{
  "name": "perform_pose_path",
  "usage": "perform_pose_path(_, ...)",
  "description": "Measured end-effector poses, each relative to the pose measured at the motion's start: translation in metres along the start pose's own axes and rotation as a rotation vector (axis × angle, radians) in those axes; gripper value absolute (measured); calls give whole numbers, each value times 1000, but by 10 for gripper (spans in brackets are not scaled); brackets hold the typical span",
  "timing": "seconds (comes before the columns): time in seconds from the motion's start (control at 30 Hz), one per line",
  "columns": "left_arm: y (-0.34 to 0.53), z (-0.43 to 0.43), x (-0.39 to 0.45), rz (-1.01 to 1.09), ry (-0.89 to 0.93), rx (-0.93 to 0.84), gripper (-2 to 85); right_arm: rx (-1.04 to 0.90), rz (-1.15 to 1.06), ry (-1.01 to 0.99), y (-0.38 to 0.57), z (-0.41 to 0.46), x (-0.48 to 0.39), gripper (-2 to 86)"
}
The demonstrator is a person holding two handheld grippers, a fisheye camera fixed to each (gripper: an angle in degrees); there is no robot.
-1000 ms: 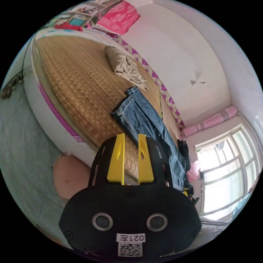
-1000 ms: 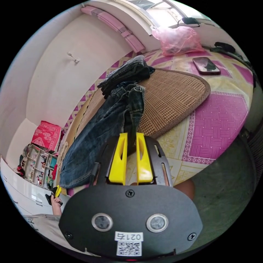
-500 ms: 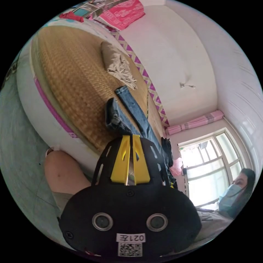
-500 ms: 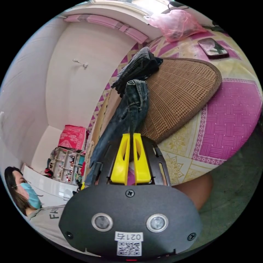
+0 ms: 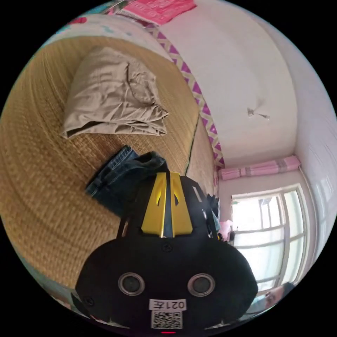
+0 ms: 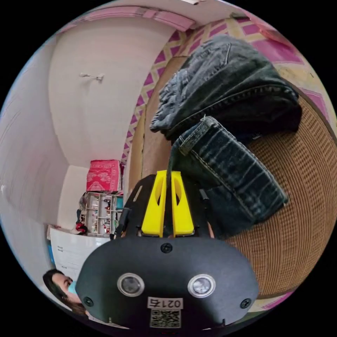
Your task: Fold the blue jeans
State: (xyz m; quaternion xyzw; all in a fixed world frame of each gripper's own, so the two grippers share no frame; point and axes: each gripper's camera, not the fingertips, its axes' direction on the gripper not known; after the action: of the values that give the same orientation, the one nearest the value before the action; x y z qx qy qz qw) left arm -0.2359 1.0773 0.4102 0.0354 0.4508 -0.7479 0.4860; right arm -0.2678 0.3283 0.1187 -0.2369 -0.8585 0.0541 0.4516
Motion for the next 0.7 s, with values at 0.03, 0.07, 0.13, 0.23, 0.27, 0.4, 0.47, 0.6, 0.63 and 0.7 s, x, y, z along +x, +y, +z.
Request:
perform_pose_path(0.03, -17, 32, -17, -65, 3, -11, -9, -7, 15, 21, -9, 10, 4, 7)
perform_pose_path(0.07, -31, 62, -34, -128, -6, -26, -9, -16, 50, 52, -24, 27, 12, 8)
perform_pose_path(0.13, -44, 97, -60, -220, -33, -62, -9, -28, 86, 65, -38, 46, 23, 10)
perform_pose_path(0.23, -51, 119, -92, -253, -7, -81, -9, -35, 49, 18, -46, 52, 24, 24)
perform_pose_path(0.27, -51, 119, -100, -240, 49, -88, -9, -41, 10, -15, -44, 50, 21, 29)
perform_pose_path(0.4, -35, 92, -96, -112, 83, -97, -3, 55, -149, -71, -5, 16, -16, 25)
perform_pose_path(0.47, -12, 62, -76, 24, 46, -48, 18, 20, -331, -35, 25, 18, -55, 9)
perform_pose_path(0.6, 22, 48, -34, 289, -81, -25, 58, -289, -926, 99, 136, 94, -159, -7)
perform_pose_path(0.63, 32, 54, -21, 390, -131, -39, 60, -316, -990, 174, 153, 109, -168, -8)
perform_pose_path(0.7, 47, 67, -10, 488, -207, -67, 54, -362, -1154, 444, 209, 161, -184, -9)
